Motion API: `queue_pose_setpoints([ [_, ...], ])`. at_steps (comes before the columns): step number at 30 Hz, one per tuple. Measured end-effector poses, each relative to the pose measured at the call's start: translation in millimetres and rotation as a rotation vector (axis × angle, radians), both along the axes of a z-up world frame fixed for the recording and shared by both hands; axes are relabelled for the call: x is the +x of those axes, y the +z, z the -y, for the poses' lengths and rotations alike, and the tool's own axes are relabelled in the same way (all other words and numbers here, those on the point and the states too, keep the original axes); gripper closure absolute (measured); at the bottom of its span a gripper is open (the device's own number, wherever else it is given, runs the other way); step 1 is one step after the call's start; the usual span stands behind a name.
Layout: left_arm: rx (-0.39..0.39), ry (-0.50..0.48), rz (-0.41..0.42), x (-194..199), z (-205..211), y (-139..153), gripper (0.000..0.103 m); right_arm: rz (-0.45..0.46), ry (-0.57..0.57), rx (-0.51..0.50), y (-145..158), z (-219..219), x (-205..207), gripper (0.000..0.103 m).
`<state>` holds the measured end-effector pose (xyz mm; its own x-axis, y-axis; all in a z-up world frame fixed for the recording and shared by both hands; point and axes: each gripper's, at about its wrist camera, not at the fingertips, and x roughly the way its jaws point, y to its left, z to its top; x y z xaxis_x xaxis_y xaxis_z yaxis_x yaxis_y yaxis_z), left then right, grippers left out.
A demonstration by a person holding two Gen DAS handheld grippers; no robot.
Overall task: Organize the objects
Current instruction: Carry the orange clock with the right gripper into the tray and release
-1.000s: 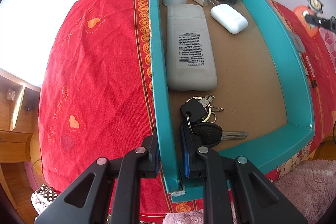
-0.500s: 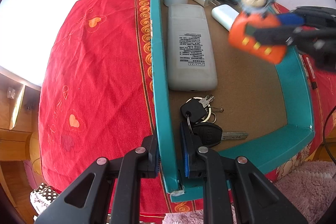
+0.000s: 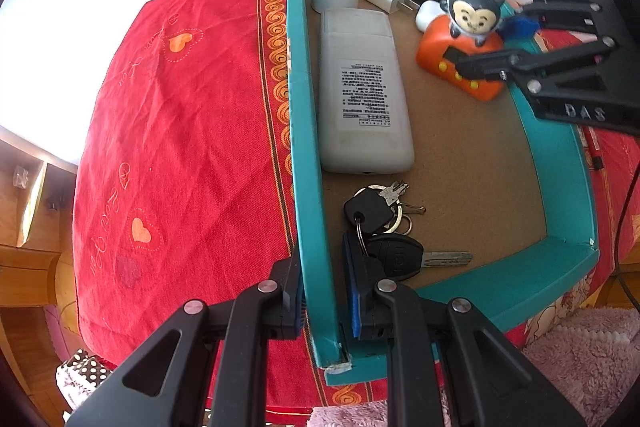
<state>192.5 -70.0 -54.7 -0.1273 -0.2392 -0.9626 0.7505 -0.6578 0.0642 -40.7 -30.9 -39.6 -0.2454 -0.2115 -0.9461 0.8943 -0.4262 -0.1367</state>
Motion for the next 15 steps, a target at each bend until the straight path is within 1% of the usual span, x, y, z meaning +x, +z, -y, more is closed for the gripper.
queue_pose_setpoints([
  [3,-0.001,0.002,0.0,-0.6,-0.4,-0.2,0.088,-0.025,-0.013,0.019,2.3,-3.6,-7.8,0.067],
  [9,-0.001,0.003,0.001,-0.6,-0.8,-0.3,0.088,0.008,-0.05,-0.013,3.2,-11.2,-24.8,0.067],
  [15,-0.001,0.003,0.004,-3.9,-1.4,-2.3,0.088,-0.013,-0.087,-0.037,4.3,-9.7,-32.6,0.067],
])
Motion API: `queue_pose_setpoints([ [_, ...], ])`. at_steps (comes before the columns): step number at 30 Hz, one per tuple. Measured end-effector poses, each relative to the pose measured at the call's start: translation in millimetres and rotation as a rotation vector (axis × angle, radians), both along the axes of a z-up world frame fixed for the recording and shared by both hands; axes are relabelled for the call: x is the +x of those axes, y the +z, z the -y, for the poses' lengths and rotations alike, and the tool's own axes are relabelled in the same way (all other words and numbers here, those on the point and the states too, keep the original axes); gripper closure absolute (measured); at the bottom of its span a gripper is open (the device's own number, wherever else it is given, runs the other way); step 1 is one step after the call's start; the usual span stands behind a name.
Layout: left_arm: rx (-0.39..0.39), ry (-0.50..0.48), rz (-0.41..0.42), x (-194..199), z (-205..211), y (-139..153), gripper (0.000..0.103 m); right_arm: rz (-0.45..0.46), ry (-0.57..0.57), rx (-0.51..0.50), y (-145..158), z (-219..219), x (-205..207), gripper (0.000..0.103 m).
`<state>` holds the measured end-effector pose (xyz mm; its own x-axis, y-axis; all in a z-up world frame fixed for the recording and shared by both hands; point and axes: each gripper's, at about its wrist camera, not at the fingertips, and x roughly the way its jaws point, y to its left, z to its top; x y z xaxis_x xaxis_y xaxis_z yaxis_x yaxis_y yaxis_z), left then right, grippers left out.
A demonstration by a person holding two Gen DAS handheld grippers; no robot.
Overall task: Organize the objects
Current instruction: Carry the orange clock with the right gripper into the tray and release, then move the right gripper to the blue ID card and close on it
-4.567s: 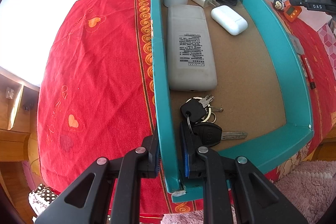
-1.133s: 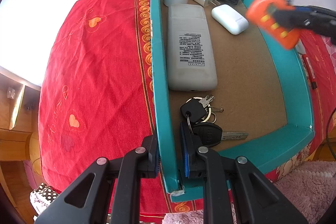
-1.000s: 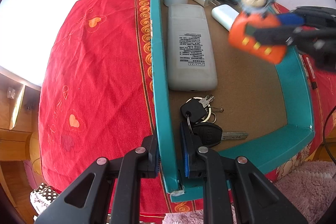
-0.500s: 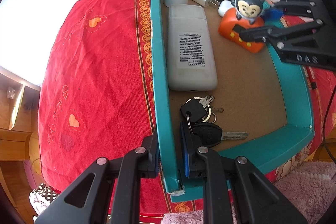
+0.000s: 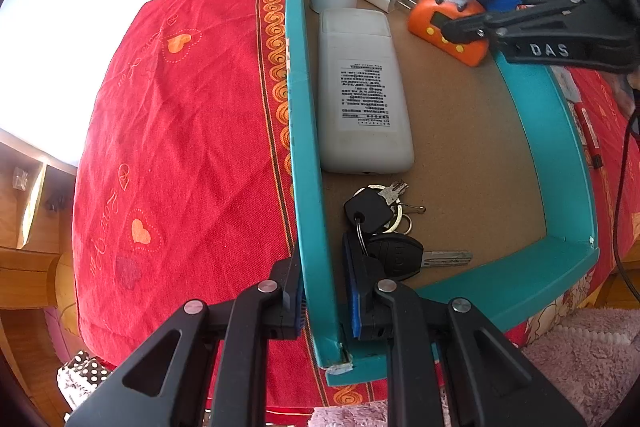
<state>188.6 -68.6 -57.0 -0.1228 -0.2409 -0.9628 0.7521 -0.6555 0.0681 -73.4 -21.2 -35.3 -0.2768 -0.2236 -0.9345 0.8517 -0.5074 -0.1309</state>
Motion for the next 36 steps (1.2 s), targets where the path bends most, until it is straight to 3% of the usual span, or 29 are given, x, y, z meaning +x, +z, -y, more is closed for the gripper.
queue_pose_setpoints([
  [9,-0.001,0.005,-0.002,-1.3,-0.5,-0.9,0.088,0.02,-0.064,-0.032,0.8,1.2,-4.4,0.066],
  [12,-0.002,0.008,-0.003,-3.4,-0.6,-0.9,0.088,0.06,-0.094,-0.082,3.9,-1.8,-4.0,0.054],
  [16,-0.003,0.006,-0.002,-5.3,-3.7,-1.4,0.088,0.064,-0.118,-0.135,12.8,-6.7,1.4,0.045],
  [26,-0.004,0.008,-0.003,-5.2,-3.4,-1.5,0.088,0.035,-0.186,-0.234,48.4,-55.1,16.2,0.039],
  [30,-0.006,0.014,-0.006,-7.1,-3.9,-2.0,0.088,0.061,-0.31,-0.231,46.6,-101.9,12.1,0.037],
  [36,-0.013,0.008,-0.001,-11.9,-5.7,-3.4,0.088,0.141,-0.576,-0.239,13.8,-178.6,6.8,0.033],
])
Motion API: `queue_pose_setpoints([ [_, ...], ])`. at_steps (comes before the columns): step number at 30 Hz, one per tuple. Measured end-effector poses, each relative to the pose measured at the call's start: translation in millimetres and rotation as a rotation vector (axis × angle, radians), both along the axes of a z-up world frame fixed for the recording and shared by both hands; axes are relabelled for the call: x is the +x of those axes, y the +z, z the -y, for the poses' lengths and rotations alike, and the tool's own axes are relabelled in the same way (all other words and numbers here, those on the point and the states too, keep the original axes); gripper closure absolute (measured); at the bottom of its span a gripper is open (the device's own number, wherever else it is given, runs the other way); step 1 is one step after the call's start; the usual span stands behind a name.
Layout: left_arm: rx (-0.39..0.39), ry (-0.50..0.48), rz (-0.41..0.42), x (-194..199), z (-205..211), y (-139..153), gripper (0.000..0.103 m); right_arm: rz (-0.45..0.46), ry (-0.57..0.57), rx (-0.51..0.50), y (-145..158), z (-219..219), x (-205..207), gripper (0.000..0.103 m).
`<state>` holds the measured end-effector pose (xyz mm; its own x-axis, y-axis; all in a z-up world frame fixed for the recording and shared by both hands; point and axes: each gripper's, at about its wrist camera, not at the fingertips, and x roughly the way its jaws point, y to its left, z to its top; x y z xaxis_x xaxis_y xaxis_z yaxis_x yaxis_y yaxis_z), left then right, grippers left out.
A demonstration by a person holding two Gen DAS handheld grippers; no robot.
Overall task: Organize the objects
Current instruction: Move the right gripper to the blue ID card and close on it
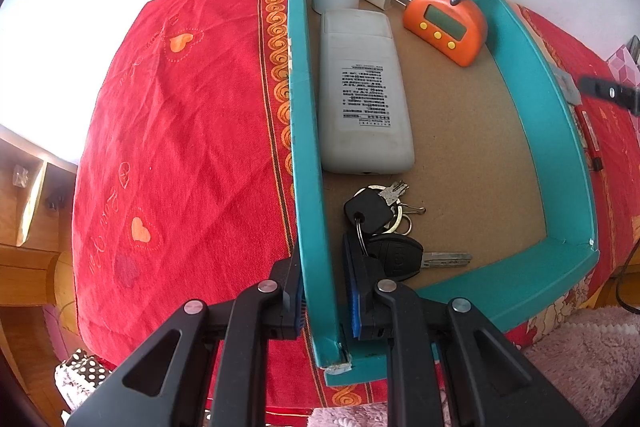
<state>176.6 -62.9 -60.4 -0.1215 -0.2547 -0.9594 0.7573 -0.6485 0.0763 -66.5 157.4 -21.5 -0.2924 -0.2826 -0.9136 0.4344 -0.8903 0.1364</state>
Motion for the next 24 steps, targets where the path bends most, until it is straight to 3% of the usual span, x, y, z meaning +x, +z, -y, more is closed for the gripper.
queue_pose_setpoints([
  [4,-0.002,-0.001,0.007,-5.4,-0.4,-0.9,0.088,0.032,-0.108,0.008,-19.4,-32.4,0.5,0.031],
  [8,-0.006,-0.006,0.01,4.1,-0.2,0.3,0.088,0.039,-0.111,-0.014,-28.4,-37.1,-1.0,0.026],
  [16,-0.009,0.0,0.019,7.4,1.3,1.1,0.088,-0.013,0.01,0.091,-40.2,-21.3,-13.2,0.026],
  [20,-0.012,0.002,0.029,7.0,-2.6,2.1,0.088,-0.09,0.155,0.213,-43.8,-8.0,-20.1,0.026],
  [24,-0.016,0.006,0.043,6.0,-2.3,1.9,0.088,-0.085,0.259,0.22,-46.2,0.5,-35.6,0.025],
])
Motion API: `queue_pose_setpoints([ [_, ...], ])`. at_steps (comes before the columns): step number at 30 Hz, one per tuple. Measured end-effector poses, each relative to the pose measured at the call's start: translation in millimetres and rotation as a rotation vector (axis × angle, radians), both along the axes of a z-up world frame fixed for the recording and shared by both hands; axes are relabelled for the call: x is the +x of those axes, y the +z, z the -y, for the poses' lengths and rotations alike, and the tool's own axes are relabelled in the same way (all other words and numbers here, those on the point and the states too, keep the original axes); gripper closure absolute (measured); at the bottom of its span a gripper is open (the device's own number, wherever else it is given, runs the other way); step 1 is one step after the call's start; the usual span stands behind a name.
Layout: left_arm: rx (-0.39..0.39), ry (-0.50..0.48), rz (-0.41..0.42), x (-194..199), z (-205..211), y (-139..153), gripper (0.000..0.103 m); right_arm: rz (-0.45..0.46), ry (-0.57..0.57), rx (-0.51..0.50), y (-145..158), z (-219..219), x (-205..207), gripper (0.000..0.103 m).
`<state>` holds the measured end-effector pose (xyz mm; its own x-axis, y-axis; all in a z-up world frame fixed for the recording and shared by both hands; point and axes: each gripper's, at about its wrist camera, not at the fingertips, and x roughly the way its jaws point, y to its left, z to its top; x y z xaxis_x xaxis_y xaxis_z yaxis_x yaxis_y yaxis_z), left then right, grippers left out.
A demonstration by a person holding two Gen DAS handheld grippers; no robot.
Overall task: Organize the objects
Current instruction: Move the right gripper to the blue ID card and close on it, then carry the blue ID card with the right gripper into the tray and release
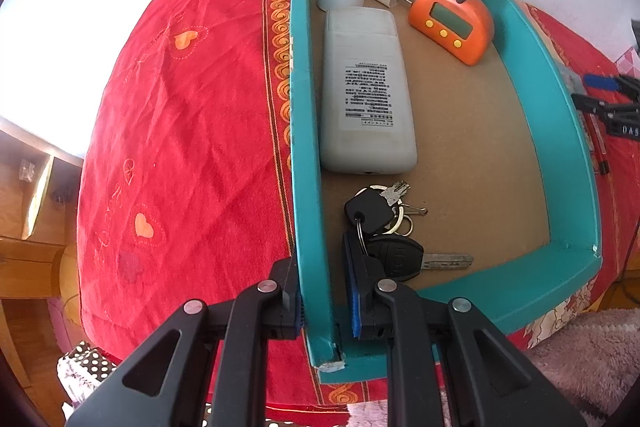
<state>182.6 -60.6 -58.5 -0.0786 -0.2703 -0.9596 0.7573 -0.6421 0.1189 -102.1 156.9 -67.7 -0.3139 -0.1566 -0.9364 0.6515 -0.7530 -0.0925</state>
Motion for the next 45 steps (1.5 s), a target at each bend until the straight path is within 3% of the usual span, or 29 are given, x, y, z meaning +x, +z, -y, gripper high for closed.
queue_pose_setpoints([
  [3,-0.008,0.004,0.003,0.6,-1.5,0.3,0.088,0.002,0.035,-0.008,-1.9,3.8,-13.6,0.022],
  [8,-0.024,0.027,0.005,1.3,-3.7,0.4,0.088,0.049,-0.016,-0.058,-5.6,-2.9,-39.0,0.022],
  [14,-0.03,0.044,-0.001,2.5,-6.7,0.6,0.088,0.067,0.072,-0.041,-6.5,-1.1,-38.0,0.024],
  [18,-0.042,0.053,-0.002,3.1,-10.0,-0.1,0.088,0.046,0.077,-0.062,-4.2,-0.9,-38.7,0.041],
  [21,-0.038,0.053,0.0,2.0,-10.2,0.8,0.088,0.045,0.064,-0.07,-5.7,-0.5,-40.6,0.042],
  [26,-0.039,0.06,0.006,2.6,-15.6,2.9,0.088,0.062,0.021,-0.117,-7.3,-3.2,-46.7,0.042],
  [35,-0.039,0.05,0.01,0.8,-15.3,3.3,0.088,0.125,-0.163,-0.274,-5.0,-24.1,-63.8,0.042],
  [39,-0.037,0.047,0.02,-3.6,-16.9,2.9,0.088,0.096,-0.223,-0.296,15.9,-26.4,-63.8,0.042],
  [45,-0.033,0.049,0.023,-4.7,-17.9,3.8,0.088,0.07,-0.221,-0.336,36.8,-5.7,-43.5,0.042],
])
